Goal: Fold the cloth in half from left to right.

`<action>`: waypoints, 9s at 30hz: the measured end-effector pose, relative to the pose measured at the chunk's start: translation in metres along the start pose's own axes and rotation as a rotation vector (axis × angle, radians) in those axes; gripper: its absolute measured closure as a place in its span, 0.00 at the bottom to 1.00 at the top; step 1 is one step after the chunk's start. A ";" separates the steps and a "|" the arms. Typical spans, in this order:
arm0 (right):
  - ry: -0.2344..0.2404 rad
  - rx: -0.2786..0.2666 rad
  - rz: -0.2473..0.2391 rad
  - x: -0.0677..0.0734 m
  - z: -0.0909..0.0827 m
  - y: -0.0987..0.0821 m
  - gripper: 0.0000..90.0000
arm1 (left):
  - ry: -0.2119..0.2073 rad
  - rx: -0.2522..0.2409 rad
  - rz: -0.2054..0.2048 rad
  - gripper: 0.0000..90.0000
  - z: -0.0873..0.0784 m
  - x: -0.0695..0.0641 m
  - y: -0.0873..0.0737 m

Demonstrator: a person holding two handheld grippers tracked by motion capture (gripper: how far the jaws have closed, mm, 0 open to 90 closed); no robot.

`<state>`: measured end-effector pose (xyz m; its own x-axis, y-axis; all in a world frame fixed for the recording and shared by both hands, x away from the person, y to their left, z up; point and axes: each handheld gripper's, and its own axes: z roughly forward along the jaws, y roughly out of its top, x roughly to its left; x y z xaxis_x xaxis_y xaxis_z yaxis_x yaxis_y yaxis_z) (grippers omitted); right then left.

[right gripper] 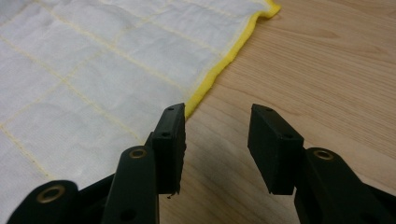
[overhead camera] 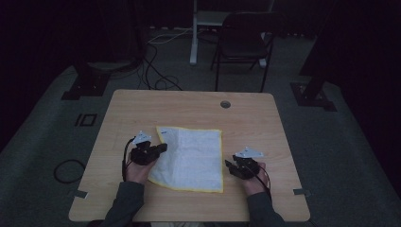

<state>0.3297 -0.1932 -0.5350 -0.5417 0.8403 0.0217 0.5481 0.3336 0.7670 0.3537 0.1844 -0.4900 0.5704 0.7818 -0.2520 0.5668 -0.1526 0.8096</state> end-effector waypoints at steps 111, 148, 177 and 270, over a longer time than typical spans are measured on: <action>-0.010 0.018 -0.002 -0.004 0.001 -0.003 0.61 | -0.063 0.173 0.001 0.68 0.039 -0.036 -0.051; -0.011 0.017 -0.001 -0.004 0.001 -0.003 0.61 | -0.250 0.129 0.115 1.00 0.043 -0.093 -0.032; -0.006 0.018 -0.004 -0.002 0.002 -0.003 0.61 | -0.306 0.192 0.251 0.88 0.076 -0.153 -0.032; 0.046 -0.062 0.034 0.000 0.018 0.052 0.98 | -0.145 0.173 0.240 0.75 0.077 -0.116 -0.045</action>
<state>0.3693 -0.1682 -0.5070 -0.5534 0.8294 0.0766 0.5268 0.2772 0.8035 0.3074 0.0537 -0.5378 0.7715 0.6188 -0.1478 0.4915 -0.4323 0.7560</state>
